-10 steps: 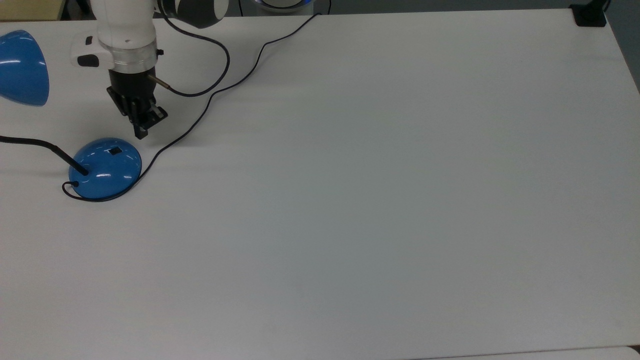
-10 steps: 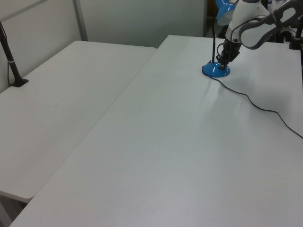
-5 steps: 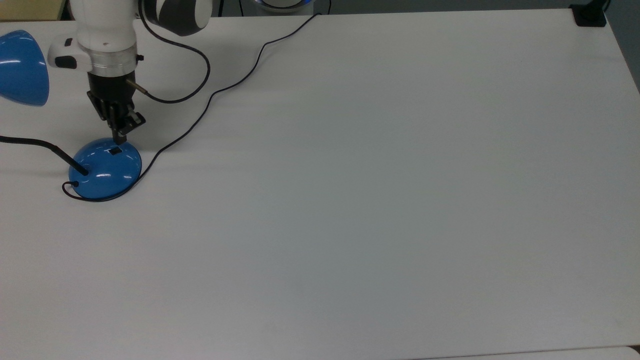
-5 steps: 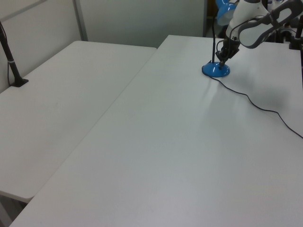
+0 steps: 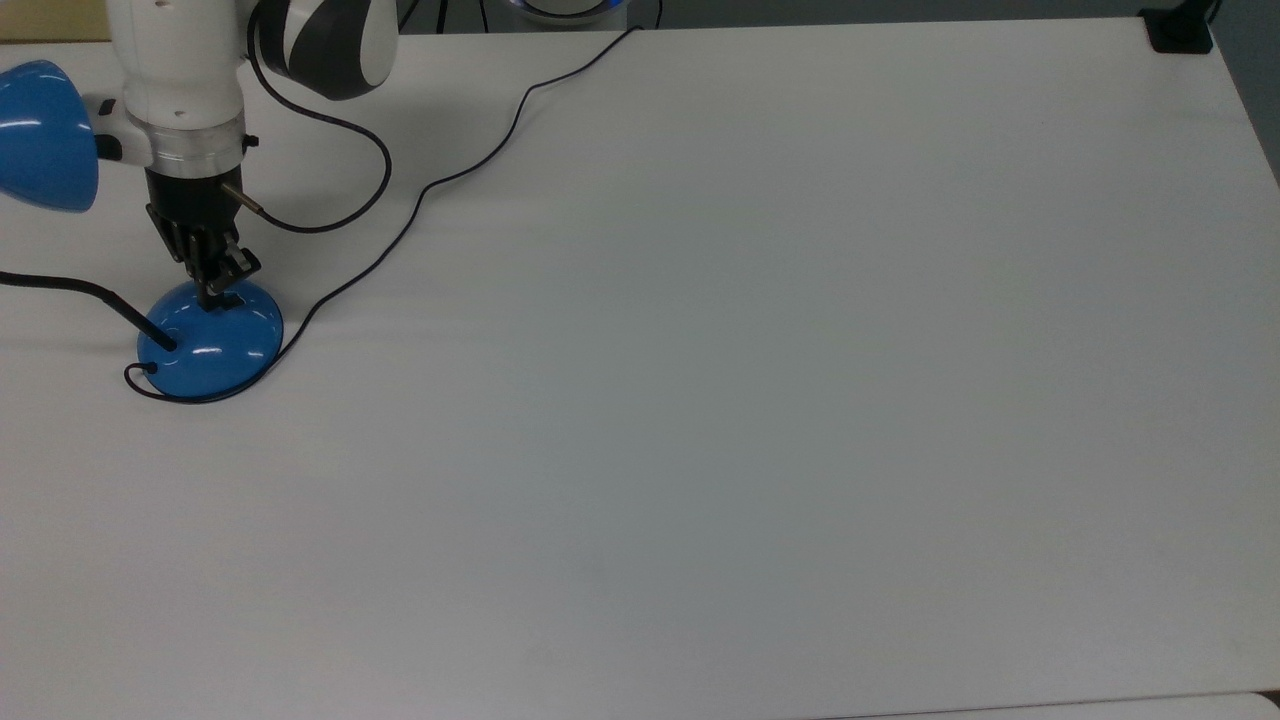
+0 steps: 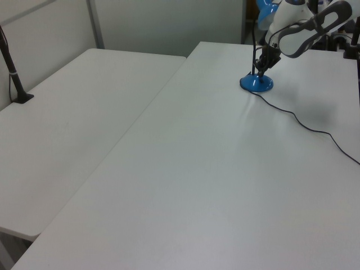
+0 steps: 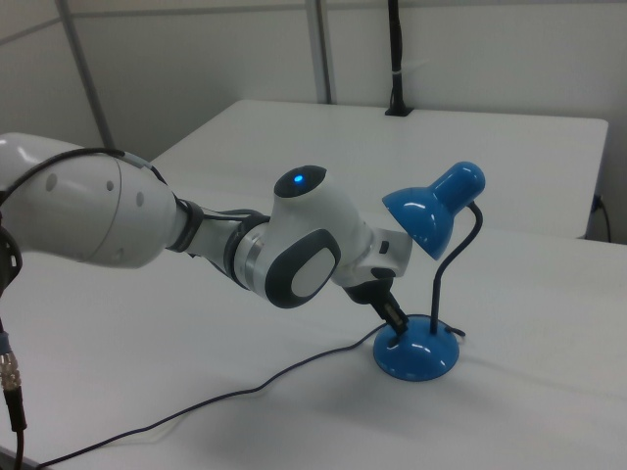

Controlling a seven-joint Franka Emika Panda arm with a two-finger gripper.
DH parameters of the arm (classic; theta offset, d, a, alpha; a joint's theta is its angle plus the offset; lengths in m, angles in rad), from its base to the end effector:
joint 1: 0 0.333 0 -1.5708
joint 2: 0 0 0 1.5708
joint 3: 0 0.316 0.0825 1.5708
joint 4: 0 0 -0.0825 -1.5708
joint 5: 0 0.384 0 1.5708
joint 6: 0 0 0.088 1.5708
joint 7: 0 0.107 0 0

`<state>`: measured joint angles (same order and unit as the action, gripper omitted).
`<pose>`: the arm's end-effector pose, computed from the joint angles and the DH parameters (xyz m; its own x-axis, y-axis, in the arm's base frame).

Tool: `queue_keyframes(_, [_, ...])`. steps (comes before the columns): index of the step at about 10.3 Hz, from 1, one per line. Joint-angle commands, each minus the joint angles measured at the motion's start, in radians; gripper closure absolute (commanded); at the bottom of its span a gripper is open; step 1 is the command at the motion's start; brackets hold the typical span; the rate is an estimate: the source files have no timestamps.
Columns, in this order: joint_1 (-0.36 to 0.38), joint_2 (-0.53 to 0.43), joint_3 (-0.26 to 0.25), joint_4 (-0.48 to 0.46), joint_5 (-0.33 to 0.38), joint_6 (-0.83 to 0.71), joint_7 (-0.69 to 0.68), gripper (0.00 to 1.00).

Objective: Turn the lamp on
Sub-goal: 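Press down on the base switch with the gripper fingers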

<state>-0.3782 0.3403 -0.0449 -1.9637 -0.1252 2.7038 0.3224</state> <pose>0.5918 -0.2598 0.3433 0.7354 -0.5492 0.3969 -0.5917 -0.8060 -0.0191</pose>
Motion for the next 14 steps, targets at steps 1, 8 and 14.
queue_keyframes(1, [-0.002, 0.014, 0.003, 0.009, -0.002, 0.028, 0.014, 1.00])
queue_keyframes(8, [0.002, -0.041, 0.005, -0.029, -0.004, -0.022, 0.007, 1.00])
queue_keyframes(14, [0.007, -0.050, 0.003, -0.050, -0.004, -0.041, 0.010, 1.00])
